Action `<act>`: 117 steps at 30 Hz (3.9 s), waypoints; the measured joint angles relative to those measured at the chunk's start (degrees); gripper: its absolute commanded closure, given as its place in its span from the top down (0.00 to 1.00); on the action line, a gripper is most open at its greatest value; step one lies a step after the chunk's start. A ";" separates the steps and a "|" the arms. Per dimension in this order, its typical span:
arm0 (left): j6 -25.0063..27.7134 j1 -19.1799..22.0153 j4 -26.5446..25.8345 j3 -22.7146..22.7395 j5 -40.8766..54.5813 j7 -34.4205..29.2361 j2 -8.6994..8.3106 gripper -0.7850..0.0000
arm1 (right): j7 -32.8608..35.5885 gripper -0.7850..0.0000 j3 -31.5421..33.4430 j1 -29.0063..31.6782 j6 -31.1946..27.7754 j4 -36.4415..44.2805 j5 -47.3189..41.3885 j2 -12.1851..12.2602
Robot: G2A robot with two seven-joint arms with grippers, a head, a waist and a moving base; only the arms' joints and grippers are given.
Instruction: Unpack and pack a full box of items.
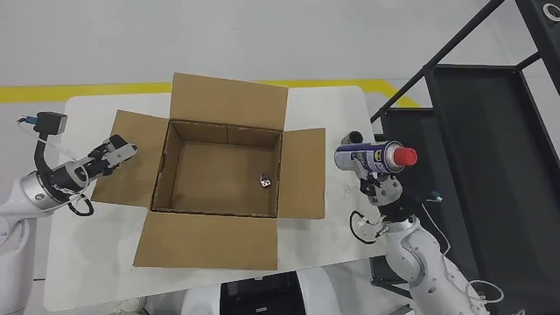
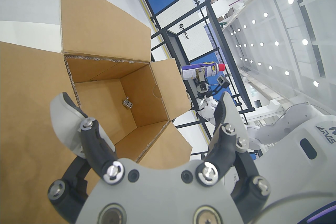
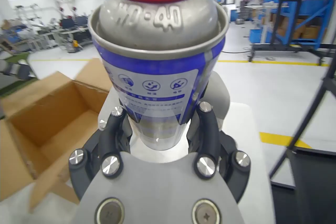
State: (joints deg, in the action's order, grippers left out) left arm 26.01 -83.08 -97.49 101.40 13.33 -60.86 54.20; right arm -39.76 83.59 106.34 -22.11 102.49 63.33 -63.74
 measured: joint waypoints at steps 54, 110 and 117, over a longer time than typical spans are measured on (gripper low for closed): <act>0.00 0.00 0.00 0.00 0.00 0.00 0.00 1.00 | 58.16 0.00 -26.92 -21.66 6.63 6.00 -29.44 -4.56; 0.00 0.00 0.00 0.00 0.00 0.00 0.00 1.00 | 66.76 1.00 -31.01 -36.08 27.68 1.62 -46.39 -9.49; 0.00 0.00 0.00 0.00 0.00 0.00 0.00 1.00 | 56.64 1.00 -16.10 -22.47 12.06 9.54 -40.57 -6.40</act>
State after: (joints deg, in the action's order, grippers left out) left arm 26.01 -83.08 -97.49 101.40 13.33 -60.86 54.20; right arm 16.88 67.49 83.87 -10.04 112.03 22.76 -70.13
